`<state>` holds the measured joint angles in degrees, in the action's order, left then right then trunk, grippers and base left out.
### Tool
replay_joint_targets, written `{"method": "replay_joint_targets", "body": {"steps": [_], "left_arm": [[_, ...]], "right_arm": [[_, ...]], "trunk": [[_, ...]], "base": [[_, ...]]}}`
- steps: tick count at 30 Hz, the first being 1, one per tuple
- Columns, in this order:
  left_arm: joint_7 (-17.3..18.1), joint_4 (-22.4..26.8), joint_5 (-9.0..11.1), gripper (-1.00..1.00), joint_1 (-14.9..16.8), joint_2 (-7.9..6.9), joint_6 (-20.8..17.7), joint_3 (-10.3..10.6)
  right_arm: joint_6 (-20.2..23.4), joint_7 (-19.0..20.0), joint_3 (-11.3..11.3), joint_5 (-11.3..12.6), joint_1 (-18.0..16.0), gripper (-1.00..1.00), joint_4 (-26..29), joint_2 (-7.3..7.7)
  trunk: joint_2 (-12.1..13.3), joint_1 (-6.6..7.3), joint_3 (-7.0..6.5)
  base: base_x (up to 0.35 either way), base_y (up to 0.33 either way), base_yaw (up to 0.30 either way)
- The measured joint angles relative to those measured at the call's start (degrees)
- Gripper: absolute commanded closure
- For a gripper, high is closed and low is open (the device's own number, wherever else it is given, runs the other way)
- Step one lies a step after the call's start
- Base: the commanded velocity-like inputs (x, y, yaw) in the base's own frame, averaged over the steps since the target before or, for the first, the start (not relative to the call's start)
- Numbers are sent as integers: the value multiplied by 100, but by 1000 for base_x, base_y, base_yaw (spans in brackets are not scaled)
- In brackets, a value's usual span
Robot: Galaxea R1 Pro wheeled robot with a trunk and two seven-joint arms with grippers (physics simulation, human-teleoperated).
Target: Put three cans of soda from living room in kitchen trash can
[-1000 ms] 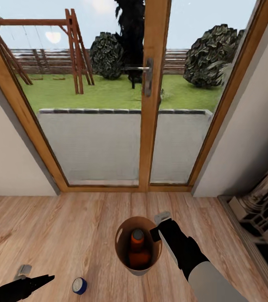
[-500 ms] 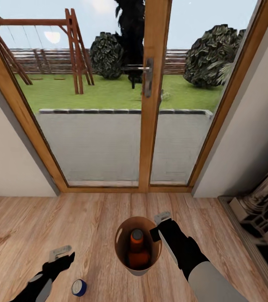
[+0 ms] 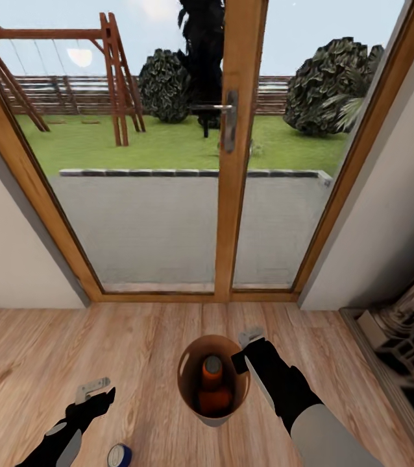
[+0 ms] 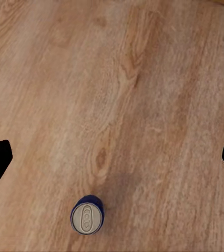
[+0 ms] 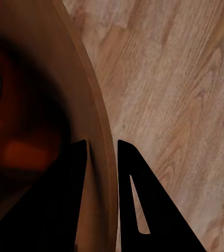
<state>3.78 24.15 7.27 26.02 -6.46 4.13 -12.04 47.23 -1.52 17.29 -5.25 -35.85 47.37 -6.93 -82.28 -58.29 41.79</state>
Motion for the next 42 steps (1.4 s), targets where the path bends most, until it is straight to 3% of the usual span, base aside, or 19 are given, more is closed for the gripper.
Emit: {"method": "replay_joint_targets", "body": {"steps": [20,42], "left_arm": [[8,70,-6,-100,0,-4,0,-1],[8,80,0,-100,0,-4,0,-5]], "right_arm": [[-1,2,10,27,2,100,-1,0],[-1,2,9,21,1,100,-2,0]], "trunk": [[0,0,3],[0,0,190]], "base": [[73,0,0],[0,0,0]]}}
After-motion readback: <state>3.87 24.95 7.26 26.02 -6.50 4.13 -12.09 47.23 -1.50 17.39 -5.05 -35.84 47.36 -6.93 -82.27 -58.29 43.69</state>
